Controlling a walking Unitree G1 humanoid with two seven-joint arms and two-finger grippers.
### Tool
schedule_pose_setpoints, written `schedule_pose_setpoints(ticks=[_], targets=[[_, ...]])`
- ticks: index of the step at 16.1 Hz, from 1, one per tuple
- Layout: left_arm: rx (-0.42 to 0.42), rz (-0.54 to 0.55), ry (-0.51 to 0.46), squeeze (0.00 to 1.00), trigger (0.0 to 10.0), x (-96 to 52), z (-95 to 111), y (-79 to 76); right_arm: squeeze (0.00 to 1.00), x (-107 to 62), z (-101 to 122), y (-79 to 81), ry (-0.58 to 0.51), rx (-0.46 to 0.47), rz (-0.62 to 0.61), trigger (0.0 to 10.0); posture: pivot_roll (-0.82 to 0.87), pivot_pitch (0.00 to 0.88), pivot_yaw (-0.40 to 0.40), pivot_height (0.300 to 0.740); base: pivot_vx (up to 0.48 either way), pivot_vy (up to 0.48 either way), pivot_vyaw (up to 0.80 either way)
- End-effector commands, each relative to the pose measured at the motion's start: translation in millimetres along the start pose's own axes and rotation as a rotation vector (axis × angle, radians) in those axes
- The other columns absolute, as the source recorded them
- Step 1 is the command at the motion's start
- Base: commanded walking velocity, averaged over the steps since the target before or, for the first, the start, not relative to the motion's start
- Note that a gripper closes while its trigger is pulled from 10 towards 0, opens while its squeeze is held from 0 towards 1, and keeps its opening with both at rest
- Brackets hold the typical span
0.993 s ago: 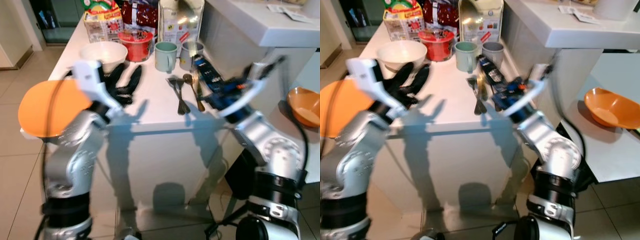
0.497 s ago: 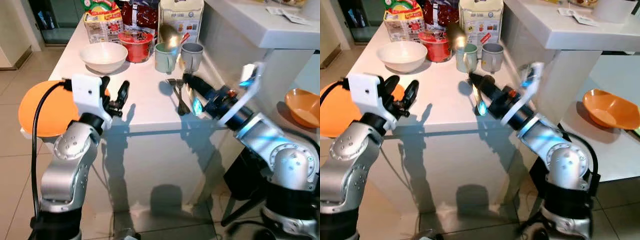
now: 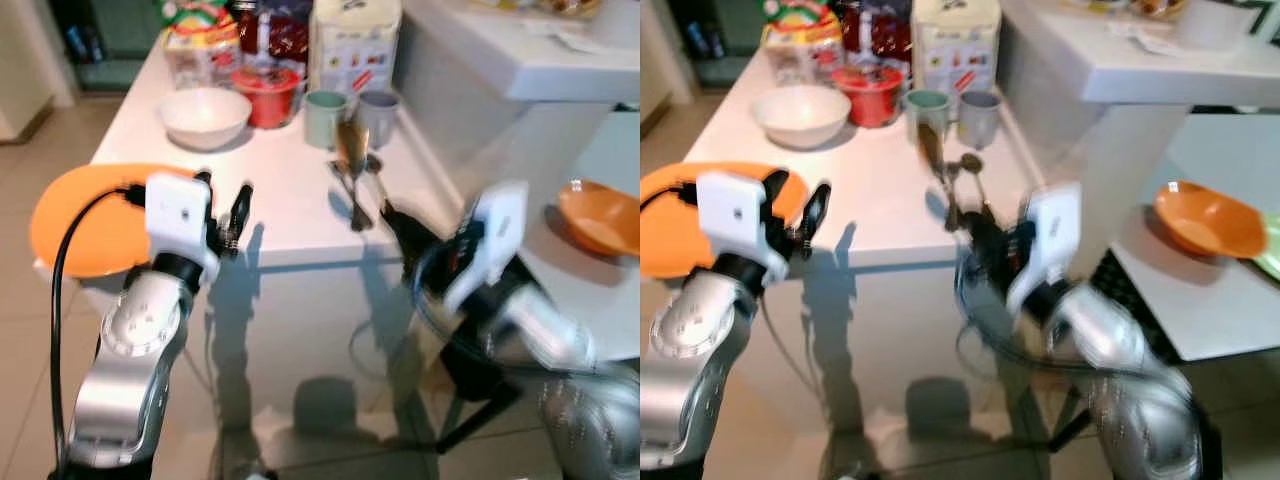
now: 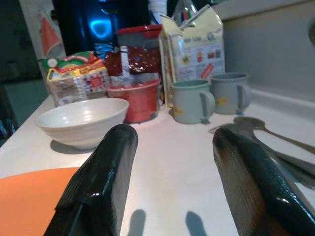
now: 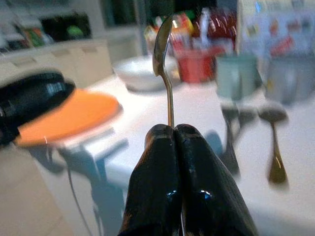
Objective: Setting the table
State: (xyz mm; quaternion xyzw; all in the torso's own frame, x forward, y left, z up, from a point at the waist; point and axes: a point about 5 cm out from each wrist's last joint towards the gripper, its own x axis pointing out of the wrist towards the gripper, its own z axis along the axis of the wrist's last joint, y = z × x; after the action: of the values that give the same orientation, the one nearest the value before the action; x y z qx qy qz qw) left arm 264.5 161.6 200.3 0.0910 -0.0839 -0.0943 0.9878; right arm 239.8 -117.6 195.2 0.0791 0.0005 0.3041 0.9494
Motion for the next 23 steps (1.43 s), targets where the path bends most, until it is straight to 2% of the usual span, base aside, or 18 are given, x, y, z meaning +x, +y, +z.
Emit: schedule_pose_setpoints(ticks=[1, 4, 6, 7, 8, 10, 11, 13, 17, 20, 23], targets=[[0.015, -0.023, -0.024, 0.0, 10.0, -1.2, 4, -4.8, 0.0, -3.2, 7, 0.7, -0.019, -0.058, 0.007, 10.0, 0.01, 0.0, -0.018, 0.74, 0.0, -0.315, 0.0], [0.041, -0.028, -0.001, 0.0, 10.0, -5.1, -1, -7.0, 0.0, -18.1, 1, -13.2, -0.011, -0.14, -0.075, 10.0, 0.01, 0.0, -0.021, 0.74, 0.0, -0.312, 0.0], [0.043, -0.013, 0.004, 0.0, 10.0, -3.2, -2, -10.1, 0.0, -21.8, -1, -19.6, -0.014, -0.16, -0.129, 10.0, 0.01, 0.0, -0.017, 0.74, 0.0, -0.313, 0.0], [0.041, -0.008, 0.005, 0.0, 10.0, -2.2, -2, -10.7, 0.0, -21.7, -1, -20.6, -0.011, -0.166, -0.143, 10.0, 0.01, 0.0, -0.016, 0.74, 0.0, -0.311, 0.0], [0.004, 0.046, 0.021, 0.0, 10.0, 3.5, -8, -11.5, 0.0, -17.8, -1, -22.8, -0.01, -0.177, -0.183, 10.0, 0.01, 0.0, -0.011, 0.74, 0.0, -0.315, 0.0], [0.011, 0.091, 0.047, 0.0, 10.0, 8.3, -18, -12.2, 0.0, -14.3, -3, -27.7, -0.004, -0.204, -0.245, 10.0, 0.0, 0.0, -0.004, 0.74, 0.0, -0.302, 0.0], [0.011, 0.089, 0.047, 0.0, 10.0, 9.2, -17, -13.1, 0.0, -14.3, -4, -29.7, 0.002, -0.21, -0.264, 10.0, 0.0, 0.0, -0.004, 0.74, 0.0, -0.304, 0.0], [0.029, 0.074, 0.032, 0.0, 10.0, 14.4, -15, -15.5, 0.0, -15.6, -11, -44.7, 0.063, -0.24, -0.381, 10.0, 0.0, 0.0, -0.003, 0.74, 0.0, -0.306, 0.0], [0.042, 0.075, 0.01, 0.0, 10.0, 21.2, -13, -18.5, 0.0, -8.4, -16, -57.7, 0.106, -0.263, -0.466, 10.0, 0.0, 0.0, -0.008, 0.74, 0.0, -0.307, 0.0], [0.053, 0.07, 0.004, 0.0, 10.0, 20.7, -13, -21.3, 0.0, -10.3, -21, -63.2, 0.148, -0.284, -0.508, 10.0, -0.01, 0.0, -0.011, 0.74, 0.0, -0.33, 0.0], [0.019, 0.062, 0.018, 0.0, 10.0, 19.9, -15, -23.3, 0.0, -11.0, -21, -68.8, 0.175, -0.297, -0.537, 10.0, -0.01, 0.0, -0.012, 0.74, 0.0, -0.121, 0.0]])
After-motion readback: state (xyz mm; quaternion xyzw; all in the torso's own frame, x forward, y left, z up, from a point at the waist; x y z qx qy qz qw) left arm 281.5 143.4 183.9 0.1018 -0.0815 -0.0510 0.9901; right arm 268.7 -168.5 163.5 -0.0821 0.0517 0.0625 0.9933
